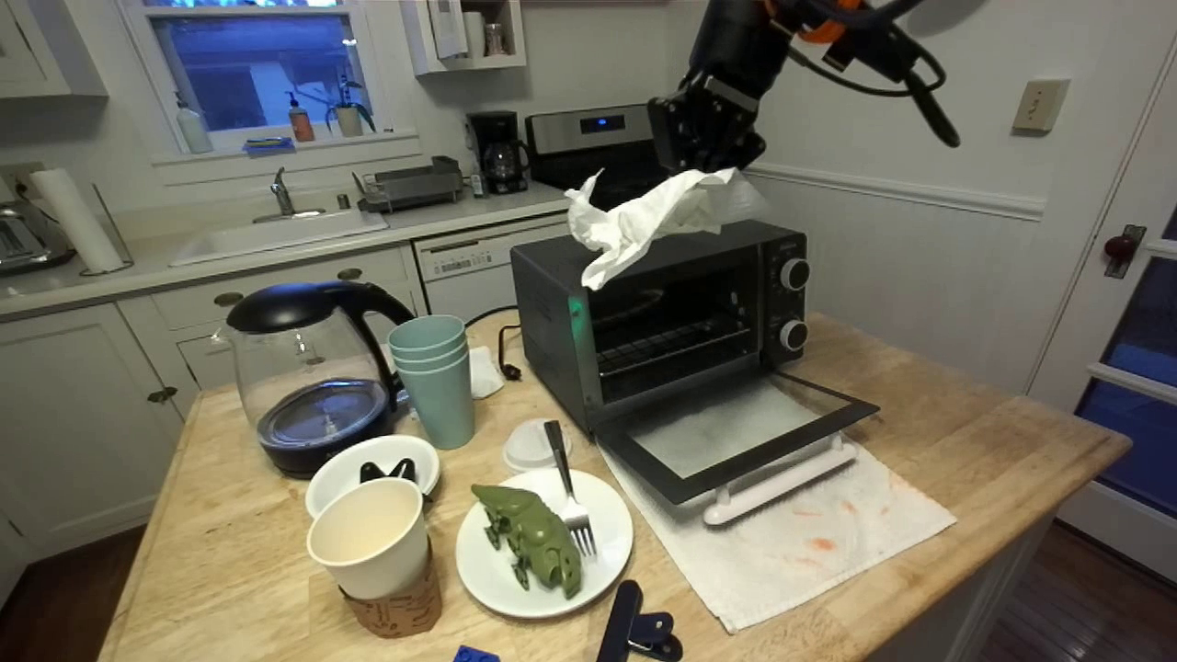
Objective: Use the white towel to wipe the microwave and then put it on the table
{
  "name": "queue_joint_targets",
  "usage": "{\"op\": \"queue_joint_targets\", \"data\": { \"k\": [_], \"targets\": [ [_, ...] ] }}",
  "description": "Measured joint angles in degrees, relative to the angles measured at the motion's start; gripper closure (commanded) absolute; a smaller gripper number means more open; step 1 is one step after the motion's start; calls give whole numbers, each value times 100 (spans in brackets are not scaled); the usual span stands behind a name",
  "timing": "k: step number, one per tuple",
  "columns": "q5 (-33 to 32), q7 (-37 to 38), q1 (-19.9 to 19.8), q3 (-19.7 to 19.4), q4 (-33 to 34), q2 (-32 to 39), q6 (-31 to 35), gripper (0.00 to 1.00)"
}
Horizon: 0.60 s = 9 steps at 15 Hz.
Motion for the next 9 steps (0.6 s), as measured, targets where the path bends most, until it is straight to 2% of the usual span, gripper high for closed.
{"op": "queue_joint_targets", "data": {
  "k": [6,9],
  "targets": [
    [-574,1245,-64,-323,-1206,-1098,-104,99],
    [-1137,1648,-251,-409,-1856,-1687,-165,99]
  ]
}}
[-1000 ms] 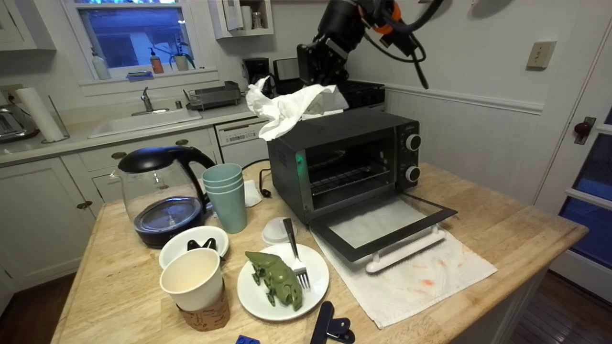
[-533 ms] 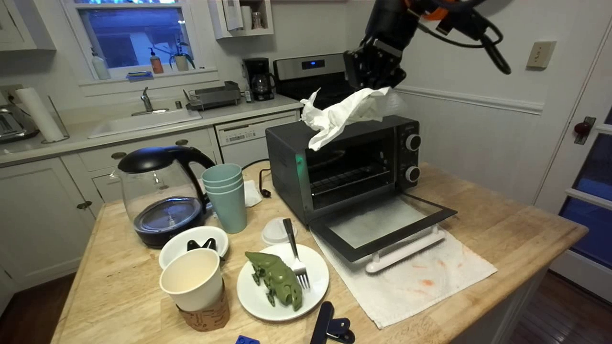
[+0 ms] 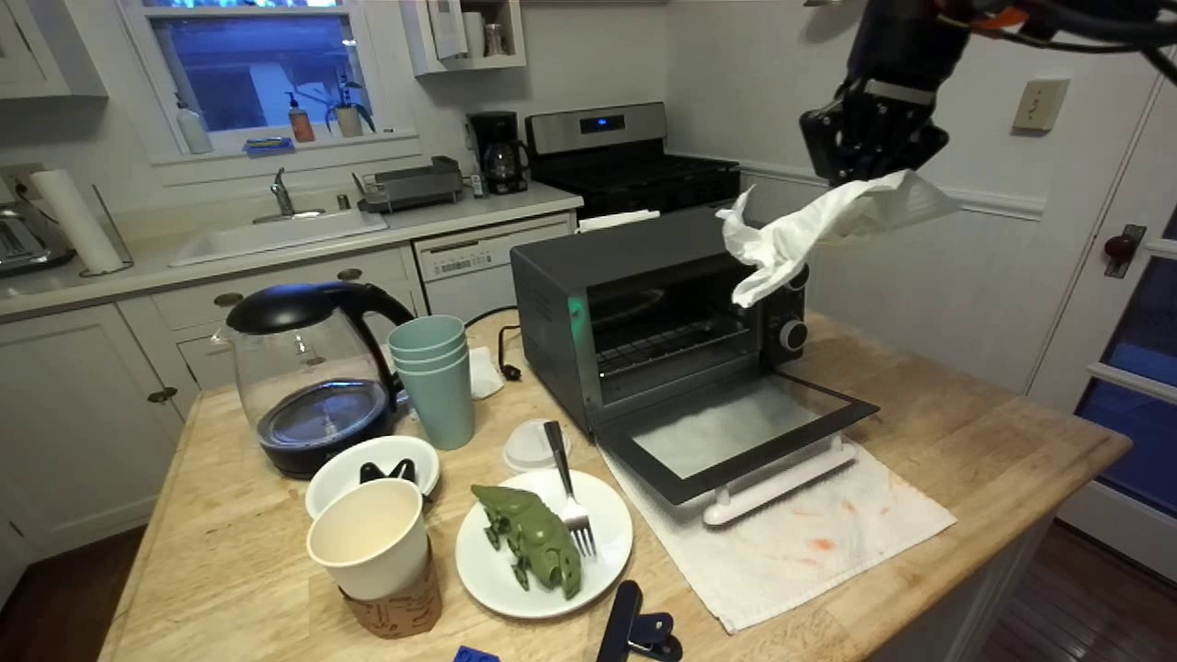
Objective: Use the white towel to wipe the microwave and then put it on the table
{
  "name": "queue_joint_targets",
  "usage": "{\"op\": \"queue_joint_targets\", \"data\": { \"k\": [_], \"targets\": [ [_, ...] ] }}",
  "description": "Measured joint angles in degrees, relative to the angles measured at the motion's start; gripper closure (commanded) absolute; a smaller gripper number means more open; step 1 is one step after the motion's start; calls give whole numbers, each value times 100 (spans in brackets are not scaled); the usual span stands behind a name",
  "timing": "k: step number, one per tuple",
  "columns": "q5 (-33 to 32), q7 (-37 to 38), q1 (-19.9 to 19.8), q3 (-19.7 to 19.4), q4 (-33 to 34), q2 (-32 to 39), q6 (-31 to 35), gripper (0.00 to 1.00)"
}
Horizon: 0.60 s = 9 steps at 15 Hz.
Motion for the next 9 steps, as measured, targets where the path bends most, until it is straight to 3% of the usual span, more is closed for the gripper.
{"op": "queue_joint_targets", "data": {
  "k": [5,9],
  "targets": [
    [-1247,303,-663,-110,-1116,-988,-4,99],
    [-1769,-259,-1257,-602,-1871,-1381,473,98]
  ]
}}
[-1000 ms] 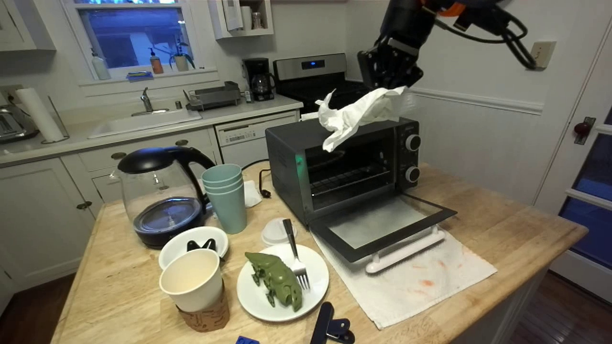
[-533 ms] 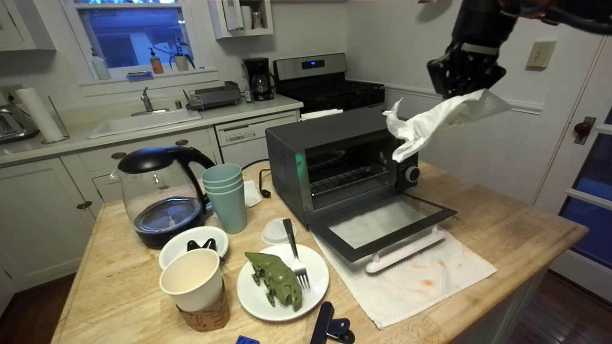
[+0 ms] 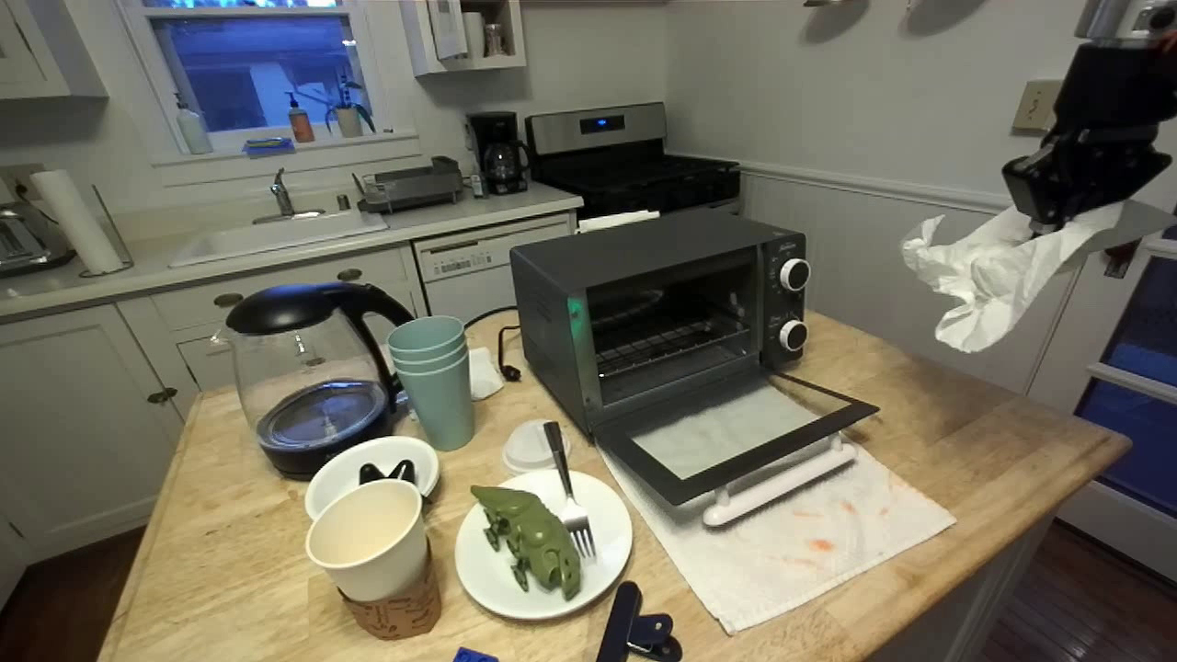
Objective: Use the white towel to wipe the microwave and then put it on the table
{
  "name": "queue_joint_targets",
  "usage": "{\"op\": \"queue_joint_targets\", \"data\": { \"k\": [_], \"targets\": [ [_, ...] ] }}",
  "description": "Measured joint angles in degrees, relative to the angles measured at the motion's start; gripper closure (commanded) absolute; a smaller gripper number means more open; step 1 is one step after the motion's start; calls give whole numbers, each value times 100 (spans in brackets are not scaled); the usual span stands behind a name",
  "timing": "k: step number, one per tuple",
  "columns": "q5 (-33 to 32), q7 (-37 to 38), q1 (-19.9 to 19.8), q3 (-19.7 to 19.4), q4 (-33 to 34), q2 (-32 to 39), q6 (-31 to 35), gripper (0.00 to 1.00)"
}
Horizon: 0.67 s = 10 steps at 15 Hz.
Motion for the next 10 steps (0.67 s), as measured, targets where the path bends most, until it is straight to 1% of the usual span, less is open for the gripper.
{"op": "queue_joint_targets", "data": {
  "k": [2,7,10],
  "targets": [
    [-26,-182,-95,-149,-132,-11,134,98],
    [-26,-187,-77,-116,-139,-15,155,99],
    [-7,-284,-94,-210,-156,102,191,99]
  ]
}}
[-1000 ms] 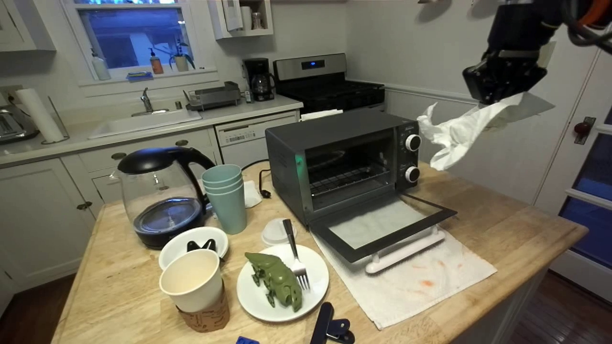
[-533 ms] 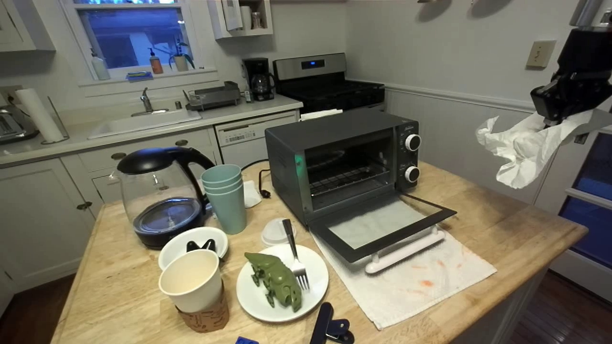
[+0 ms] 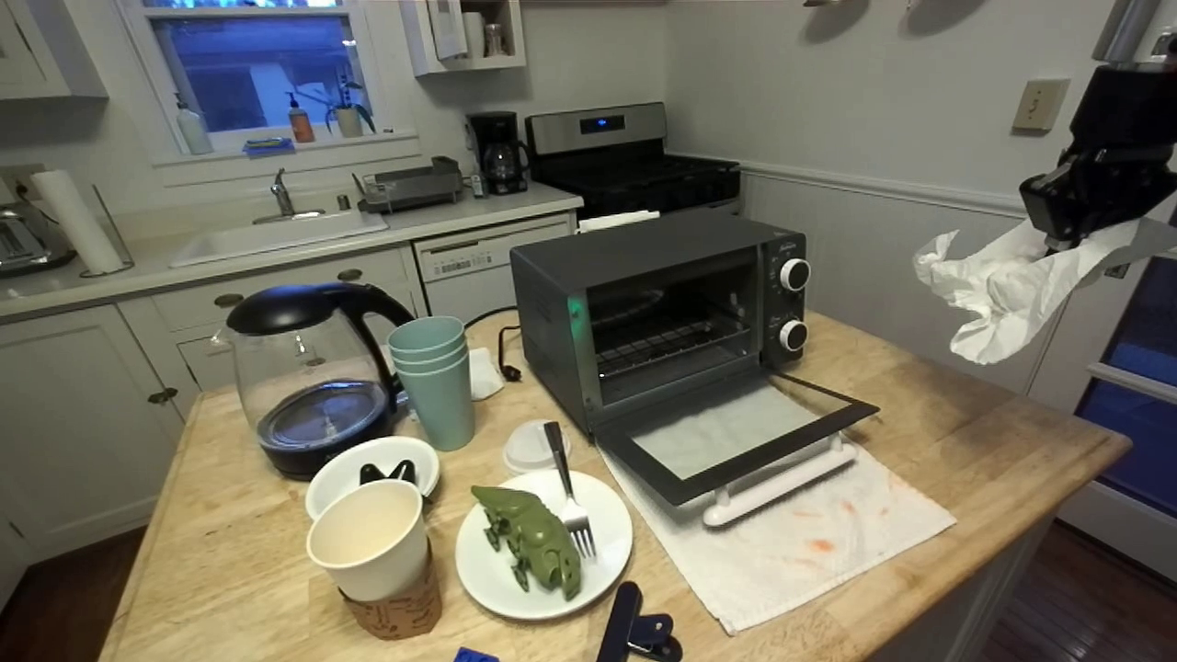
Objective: Use the white towel to wipe the microwave and then put it on the table
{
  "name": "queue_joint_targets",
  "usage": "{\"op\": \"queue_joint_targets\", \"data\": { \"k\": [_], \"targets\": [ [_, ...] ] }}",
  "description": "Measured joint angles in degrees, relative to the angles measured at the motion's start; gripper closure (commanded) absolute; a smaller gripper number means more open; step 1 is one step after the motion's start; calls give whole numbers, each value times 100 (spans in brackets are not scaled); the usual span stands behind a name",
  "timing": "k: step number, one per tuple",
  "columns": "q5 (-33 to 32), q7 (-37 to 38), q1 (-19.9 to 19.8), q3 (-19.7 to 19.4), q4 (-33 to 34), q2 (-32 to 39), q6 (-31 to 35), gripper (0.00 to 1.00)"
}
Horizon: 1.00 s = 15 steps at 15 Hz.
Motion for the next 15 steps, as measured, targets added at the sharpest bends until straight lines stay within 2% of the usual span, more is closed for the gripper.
{"op": "queue_joint_targets", "data": {
  "k": [5,9,13,15],
  "targets": [
    [74,-718,-12,-551,-102,676,856,99],
    [431,-1444,35,-873,-103,1397,1804,99],
    [1210,-2052,296,-927,-67,2121,2847,99],
    [1834,-2393,520,-921,31,2451,3161,99]
  ]
}}
